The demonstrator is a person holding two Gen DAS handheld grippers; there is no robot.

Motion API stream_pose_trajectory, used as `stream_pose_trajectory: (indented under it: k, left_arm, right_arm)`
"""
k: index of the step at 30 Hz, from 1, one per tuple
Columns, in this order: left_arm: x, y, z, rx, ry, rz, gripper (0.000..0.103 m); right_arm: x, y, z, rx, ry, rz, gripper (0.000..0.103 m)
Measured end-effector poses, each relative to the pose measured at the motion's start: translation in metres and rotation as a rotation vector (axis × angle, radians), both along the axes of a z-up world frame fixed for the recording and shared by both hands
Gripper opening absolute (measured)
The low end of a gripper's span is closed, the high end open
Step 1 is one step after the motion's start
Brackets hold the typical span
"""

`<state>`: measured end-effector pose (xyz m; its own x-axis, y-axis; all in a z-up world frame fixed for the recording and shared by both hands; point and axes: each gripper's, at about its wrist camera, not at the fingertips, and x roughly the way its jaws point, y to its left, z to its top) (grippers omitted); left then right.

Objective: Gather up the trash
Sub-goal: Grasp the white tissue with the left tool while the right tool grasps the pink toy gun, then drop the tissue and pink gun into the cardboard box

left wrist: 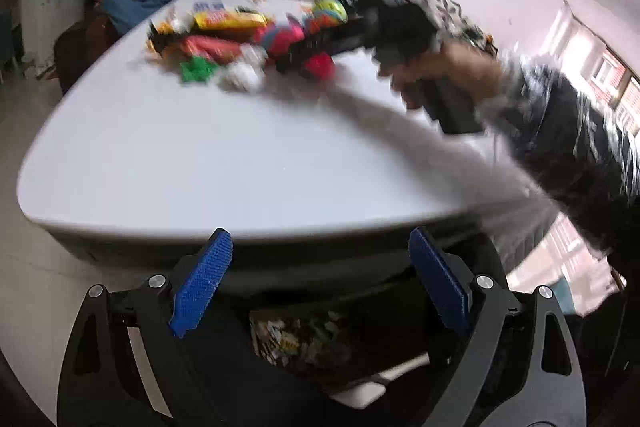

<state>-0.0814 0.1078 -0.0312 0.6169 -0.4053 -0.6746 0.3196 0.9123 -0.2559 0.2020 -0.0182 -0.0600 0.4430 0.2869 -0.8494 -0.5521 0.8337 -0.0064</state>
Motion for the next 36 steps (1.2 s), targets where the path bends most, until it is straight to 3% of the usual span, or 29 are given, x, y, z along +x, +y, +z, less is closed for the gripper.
stream_pose_trajectory:
  k: [1, 2, 5, 7, 9, 12, 13, 16, 18, 21, 24, 28, 32, 34, 36]
  left_arm:
    - [0.007, 0.002, 0.003, 0.006, -0.016, 0.018, 0.088]
    - [0.019, 0.002, 0.009, 0.020, -0.029, 0.045, 0.088]
    - [0.060, 0.000, 0.017, 0.062, -0.060, 0.118, 0.088]
    - [0.096, -0.003, 0.016, 0.098, -0.034, 0.169, 0.088]
    - [0.128, -0.008, 0.012, 0.087, 0.011, 0.169, 0.088]
    - [0.169, -0.027, 0.003, 0.138, 0.065, 0.146, 0.085]
    - [0.177, -0.032, -0.002, 0.164, 0.083, 0.150, 0.065]
    - [0.194, -0.042, -0.006, 0.228, 0.079, 0.145, 0.028]
    - [0.194, -0.040, -0.003, 0.186, 0.086, 0.148, 0.026]
    - [0.165, -0.041, 0.016, 0.106, 0.008, 0.129, 0.026]
    - [0.106, -0.055, 0.047, 0.048, -0.098, 0.020, 0.026]
    - [0.019, -0.078, 0.057, 0.087, -0.172, -0.192, 0.027]
    - [-0.038, -0.093, 0.023, 0.203, -0.118, -0.337, 0.028]
    - [-0.050, -0.100, -0.011, 0.251, -0.032, -0.373, 0.028]
    - [-0.048, -0.101, -0.042, 0.258, 0.056, -0.391, 0.036]
  right_arm:
    - [0.000, -0.001, 0.001, 0.011, 0.005, -0.005, 0.046]
    - [-0.003, -0.003, 0.003, 0.016, 0.001, -0.007, 0.040]
    - [-0.016, -0.018, 0.001, 0.027, -0.012, 0.009, 0.040]
    - [-0.032, -0.038, 0.002, 0.045, -0.003, 0.004, 0.040]
    - [-0.048, -0.059, 0.007, 0.092, 0.011, 0.000, 0.040]
    - [-0.075, -0.092, 0.019, 0.125, -0.004, -0.011, 0.040]
    - [-0.084, -0.100, 0.023, 0.131, -0.011, -0.016, 0.040]
    - [-0.110, -0.132, 0.033, 0.166, -0.030, -0.032, 0.040]
    - [-0.131, -0.157, 0.038, 0.195, -0.032, -0.054, 0.040]
    - [-0.150, -0.181, 0.045, 0.236, -0.036, -0.071, 0.040]
    - [-0.186, -0.200, 0.055, 0.292, -0.027, -0.054, 0.040]
    - [-0.246, -0.205, 0.058, 0.317, 0.020, 0.037, 0.040]
    - [-0.296, -0.199, 0.038, 0.336, 0.150, 0.112, 0.040]
    - [-0.310, -0.193, 0.018, 0.328, 0.222, 0.135, 0.040]
    - [-0.317, -0.185, -0.014, 0.278, 0.298, 0.149, 0.041]
